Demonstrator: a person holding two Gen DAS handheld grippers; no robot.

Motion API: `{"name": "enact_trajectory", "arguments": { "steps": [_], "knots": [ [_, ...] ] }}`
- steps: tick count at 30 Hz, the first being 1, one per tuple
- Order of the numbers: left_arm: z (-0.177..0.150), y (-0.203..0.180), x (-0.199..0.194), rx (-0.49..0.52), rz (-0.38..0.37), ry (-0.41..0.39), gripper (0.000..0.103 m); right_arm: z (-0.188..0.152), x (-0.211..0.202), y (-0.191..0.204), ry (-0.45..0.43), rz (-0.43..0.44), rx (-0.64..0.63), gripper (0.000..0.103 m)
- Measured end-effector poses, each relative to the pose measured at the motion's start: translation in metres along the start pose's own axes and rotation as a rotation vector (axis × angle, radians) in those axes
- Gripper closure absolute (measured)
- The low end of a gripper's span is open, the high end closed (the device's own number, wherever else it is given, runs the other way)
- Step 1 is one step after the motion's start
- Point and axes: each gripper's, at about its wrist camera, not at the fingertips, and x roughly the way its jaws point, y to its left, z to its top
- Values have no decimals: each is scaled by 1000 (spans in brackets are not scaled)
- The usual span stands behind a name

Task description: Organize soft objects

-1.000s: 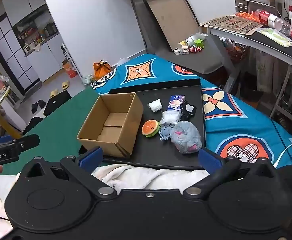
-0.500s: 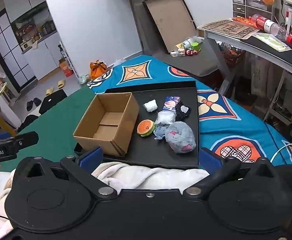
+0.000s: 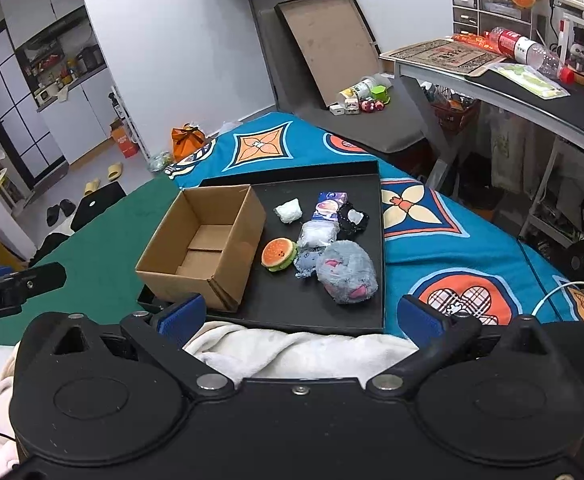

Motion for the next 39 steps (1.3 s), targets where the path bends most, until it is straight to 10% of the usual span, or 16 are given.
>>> {"name": "enact_trajectory", "arguments": {
  "steps": [39],
  "knots": [
    [-11,8,2,-25,-6,14,1,-12,1,15,4,17,-27,0]
  ]
}}
